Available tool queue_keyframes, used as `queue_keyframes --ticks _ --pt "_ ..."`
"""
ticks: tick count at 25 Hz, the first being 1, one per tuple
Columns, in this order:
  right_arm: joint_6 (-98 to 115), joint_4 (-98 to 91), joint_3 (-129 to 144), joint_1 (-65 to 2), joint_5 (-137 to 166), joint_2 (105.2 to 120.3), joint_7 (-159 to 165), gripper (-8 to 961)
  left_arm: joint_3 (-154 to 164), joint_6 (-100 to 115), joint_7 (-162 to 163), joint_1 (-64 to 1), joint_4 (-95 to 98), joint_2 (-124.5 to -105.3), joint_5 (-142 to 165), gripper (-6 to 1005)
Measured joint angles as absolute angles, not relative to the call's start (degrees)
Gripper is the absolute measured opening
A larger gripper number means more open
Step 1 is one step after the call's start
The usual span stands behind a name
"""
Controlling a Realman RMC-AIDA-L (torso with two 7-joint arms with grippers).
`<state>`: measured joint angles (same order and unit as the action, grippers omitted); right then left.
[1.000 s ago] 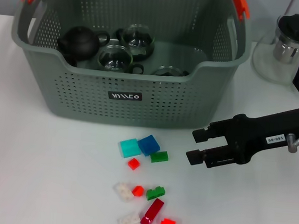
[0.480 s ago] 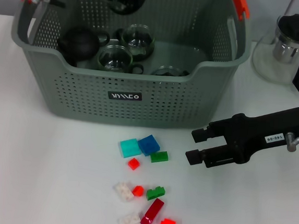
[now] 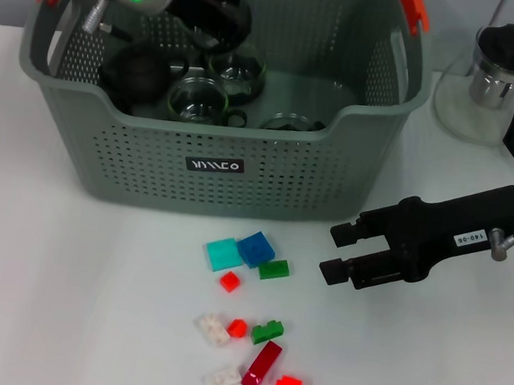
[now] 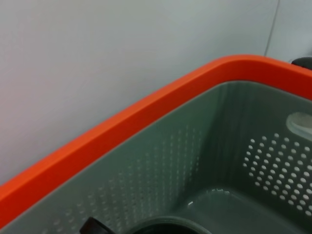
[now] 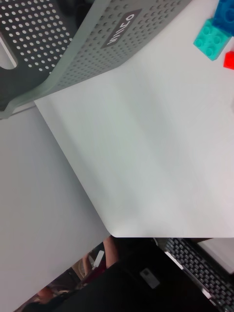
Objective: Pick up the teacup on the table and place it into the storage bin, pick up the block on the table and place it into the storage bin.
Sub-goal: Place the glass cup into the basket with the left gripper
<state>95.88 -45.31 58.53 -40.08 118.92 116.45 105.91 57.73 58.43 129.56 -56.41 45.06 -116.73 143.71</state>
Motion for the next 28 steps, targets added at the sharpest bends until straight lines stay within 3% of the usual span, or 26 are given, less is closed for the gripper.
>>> queue_keyframes --ticks 28 --pt "95.9 -45.4 58.5 -40.5 118.9 116.46 105.9 715 59.9 58.4 129.6 -56.5 44.5 -118.88 149.7 82"
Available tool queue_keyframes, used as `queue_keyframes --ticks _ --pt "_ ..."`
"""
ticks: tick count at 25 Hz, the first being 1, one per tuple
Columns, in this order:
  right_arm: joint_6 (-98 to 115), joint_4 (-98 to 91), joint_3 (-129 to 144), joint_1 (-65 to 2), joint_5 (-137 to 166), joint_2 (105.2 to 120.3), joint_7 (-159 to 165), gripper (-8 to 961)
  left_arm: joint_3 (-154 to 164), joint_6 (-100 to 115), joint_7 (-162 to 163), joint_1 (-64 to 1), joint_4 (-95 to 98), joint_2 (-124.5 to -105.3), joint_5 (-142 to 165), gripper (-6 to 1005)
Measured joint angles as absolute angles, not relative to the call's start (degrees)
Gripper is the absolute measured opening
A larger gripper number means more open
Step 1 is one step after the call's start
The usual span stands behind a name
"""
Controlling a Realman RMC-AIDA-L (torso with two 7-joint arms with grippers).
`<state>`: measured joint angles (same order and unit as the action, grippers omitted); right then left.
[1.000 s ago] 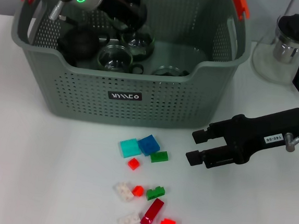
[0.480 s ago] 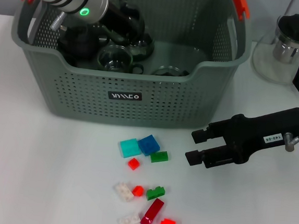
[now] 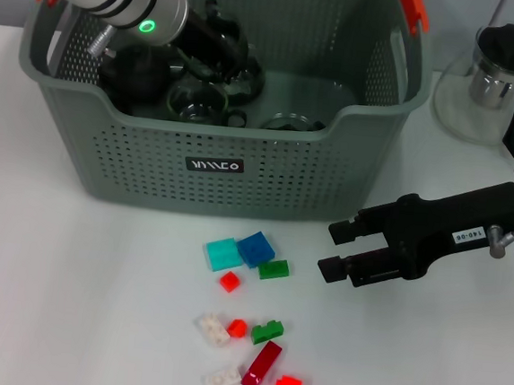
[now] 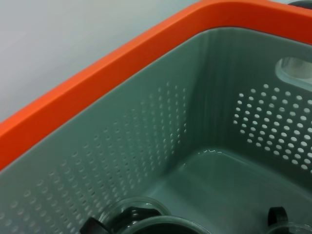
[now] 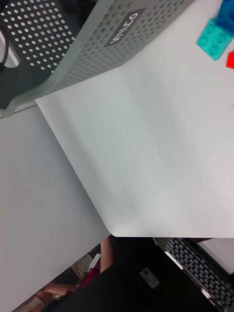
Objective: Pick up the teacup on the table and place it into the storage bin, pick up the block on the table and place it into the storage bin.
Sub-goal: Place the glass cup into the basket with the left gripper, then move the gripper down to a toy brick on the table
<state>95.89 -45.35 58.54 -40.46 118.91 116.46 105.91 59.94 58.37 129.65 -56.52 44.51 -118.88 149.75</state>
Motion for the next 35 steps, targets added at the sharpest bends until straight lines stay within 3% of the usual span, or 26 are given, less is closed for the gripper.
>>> queue_keyframes --ticks 11,14,24,30,35 --pt "96.1 -45.4 58.5 -40.1 118.9 116.54 105.9 716 59.8 58.5 129.7 -56.2 45.2 -119.58 149.7 99" --pt "96.1 -45.3 58.5 -40.0 118.9 116.53 105.9 716 59.6 58.8 129.7 -55.9 46.0 -119.66 149.5 294" --pt "96.3 -45.5 58.5 -40.2 118.9 116.45 105.9 716 59.2 67.1 132.6 -51.3 61.9 -120.02 149.8 529" --pt "96.3 -45.8 58.5 -40.5 118.9 116.45 105.9 716 58.8 75.7 135.4 -47.0 75.8 -120.4 149.4 762" --pt "96.4 -46.0 58.5 -40.7 118.9 116.45 105.9 716 56.0 84.5 135.3 -44.1 85.6 -121.54 147.7 765"
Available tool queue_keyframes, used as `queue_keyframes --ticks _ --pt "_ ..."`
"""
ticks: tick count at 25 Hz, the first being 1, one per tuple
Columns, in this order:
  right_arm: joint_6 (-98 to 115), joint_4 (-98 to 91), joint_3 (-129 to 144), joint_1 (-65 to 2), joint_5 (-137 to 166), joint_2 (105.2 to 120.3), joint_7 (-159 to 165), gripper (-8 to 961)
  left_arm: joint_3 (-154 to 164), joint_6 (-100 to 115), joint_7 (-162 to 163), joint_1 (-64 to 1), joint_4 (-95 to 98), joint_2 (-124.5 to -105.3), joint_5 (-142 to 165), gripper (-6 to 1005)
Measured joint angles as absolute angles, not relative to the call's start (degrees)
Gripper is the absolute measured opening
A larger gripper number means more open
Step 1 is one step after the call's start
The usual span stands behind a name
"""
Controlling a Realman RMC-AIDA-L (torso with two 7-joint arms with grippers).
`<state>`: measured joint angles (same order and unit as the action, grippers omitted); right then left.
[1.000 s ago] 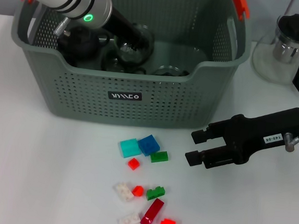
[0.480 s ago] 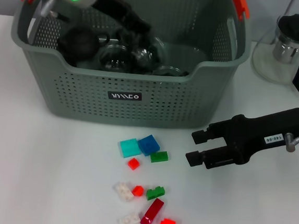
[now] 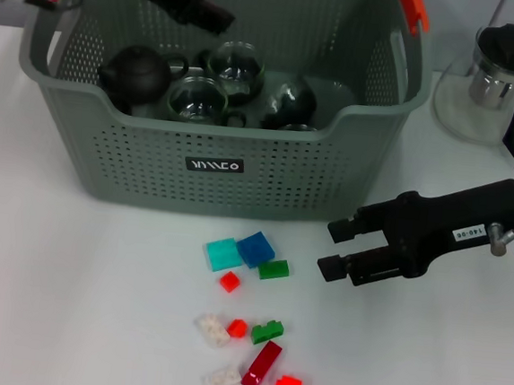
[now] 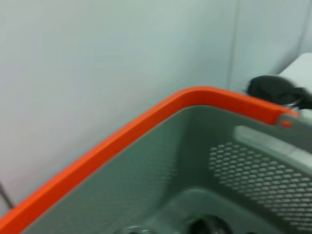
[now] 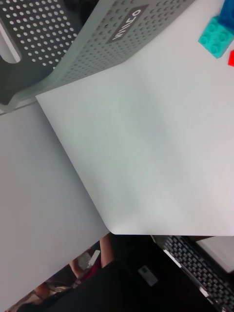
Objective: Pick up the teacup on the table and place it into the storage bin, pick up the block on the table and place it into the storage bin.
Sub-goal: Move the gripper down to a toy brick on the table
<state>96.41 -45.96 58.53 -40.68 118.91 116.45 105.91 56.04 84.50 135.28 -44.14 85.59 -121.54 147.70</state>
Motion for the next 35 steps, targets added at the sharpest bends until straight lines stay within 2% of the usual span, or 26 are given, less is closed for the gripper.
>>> queue_keyframes --ticks 8,15,21,27,35 --pt "96.4 -46.0 58.5 -40.8 118.9 115.84 105.9 715 53.2 104.3 128.1 -36.8 97.6 -122.19 129.3 766" --pt "96.5 -46.0 58.5 -41.0 118.9 115.65 105.9 715 50.0 113.5 118.6 -31.9 97.8 -123.91 121.3 762" --pt "96.5 -46.0 58.6 -41.1 118.9 115.34 105.9 715 50.0 116.3 110.1 -26.8 92.5 -124.33 119.3 757" --pt "96.3 -45.6 58.7 -41.1 118.9 115.29 105.9 716 50.9 114.7 105.2 -25.3 84.5 -124.36 122.1 755" --pt "96.1 -45.6 58.7 -41.4 118.9 115.31 106.3 716 64.0 106.8 109.7 -25.5 83.0 -124.7 131.4 752"
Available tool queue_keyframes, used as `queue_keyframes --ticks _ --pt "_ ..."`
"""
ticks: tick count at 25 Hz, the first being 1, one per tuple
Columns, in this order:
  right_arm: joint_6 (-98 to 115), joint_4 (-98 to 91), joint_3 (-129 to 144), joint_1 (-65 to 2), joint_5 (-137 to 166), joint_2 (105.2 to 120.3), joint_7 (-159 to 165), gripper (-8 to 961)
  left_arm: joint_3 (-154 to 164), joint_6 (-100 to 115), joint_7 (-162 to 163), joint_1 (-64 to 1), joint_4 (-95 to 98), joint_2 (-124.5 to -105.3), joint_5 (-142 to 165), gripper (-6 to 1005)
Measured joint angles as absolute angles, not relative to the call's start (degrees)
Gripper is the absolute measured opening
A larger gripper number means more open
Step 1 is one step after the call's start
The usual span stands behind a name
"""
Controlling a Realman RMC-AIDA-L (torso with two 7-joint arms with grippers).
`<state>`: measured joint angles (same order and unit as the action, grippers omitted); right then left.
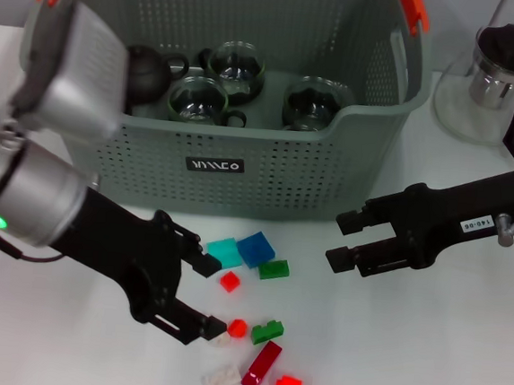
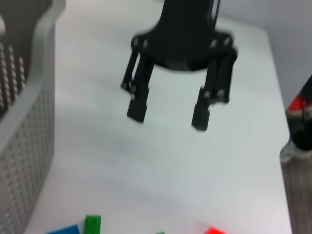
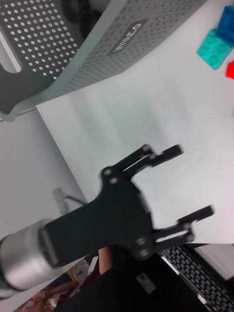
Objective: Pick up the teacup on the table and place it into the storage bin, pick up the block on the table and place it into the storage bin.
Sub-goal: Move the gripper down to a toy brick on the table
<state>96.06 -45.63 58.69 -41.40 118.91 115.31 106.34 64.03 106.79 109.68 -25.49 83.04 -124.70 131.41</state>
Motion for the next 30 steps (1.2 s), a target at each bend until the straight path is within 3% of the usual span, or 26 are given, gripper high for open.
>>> queue_keyframes --ticks 30 --pt "99.9 -46.1 59.8 -44.0 128.1 115.2 97.4 716 91.9 90.5 148.2 -27.7 83.4 -124.81 146.9 752"
